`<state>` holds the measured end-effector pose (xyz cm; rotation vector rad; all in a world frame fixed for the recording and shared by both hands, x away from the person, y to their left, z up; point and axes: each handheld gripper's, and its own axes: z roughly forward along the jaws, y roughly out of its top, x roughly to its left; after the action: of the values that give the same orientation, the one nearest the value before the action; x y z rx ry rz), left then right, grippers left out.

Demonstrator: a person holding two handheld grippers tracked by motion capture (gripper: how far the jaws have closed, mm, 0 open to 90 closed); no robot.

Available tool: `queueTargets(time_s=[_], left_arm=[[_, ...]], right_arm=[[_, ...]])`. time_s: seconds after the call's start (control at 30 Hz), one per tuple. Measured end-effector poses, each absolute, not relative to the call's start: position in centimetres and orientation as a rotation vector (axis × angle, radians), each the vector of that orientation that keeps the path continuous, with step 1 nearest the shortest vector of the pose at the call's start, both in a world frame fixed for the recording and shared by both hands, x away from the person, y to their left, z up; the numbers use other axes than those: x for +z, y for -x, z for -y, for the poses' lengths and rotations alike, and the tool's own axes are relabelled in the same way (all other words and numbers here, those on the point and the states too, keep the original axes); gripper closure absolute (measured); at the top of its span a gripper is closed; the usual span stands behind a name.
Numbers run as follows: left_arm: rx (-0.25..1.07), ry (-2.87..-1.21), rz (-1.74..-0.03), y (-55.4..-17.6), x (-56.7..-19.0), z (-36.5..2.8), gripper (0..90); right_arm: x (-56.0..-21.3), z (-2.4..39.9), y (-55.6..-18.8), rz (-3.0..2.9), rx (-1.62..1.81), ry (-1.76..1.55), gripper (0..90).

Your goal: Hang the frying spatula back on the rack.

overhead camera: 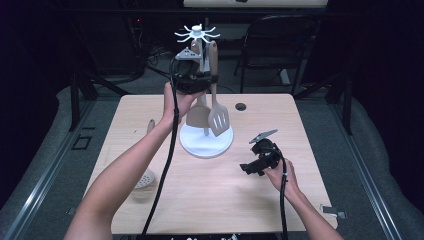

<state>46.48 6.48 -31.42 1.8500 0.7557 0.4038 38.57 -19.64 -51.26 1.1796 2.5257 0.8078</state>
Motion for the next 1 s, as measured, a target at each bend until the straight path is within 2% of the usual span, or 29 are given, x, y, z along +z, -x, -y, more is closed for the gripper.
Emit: queueTargets(time_s=[0.47, 1.0], left_arm=[[0.359, -1.826, -0.829, -47.4, -31.8, -7.0, 76.3], [0.409, -1.791, -0.826, -46.9, -32.5, -7.5, 74.9]], right_arm=[[-51.4, 19.5, -38.6, -2.535, 0.799, -1.164, 6.8], [-51.5, 19.4, -38.6, -2.561, 0.778, -1.156, 6.8]])
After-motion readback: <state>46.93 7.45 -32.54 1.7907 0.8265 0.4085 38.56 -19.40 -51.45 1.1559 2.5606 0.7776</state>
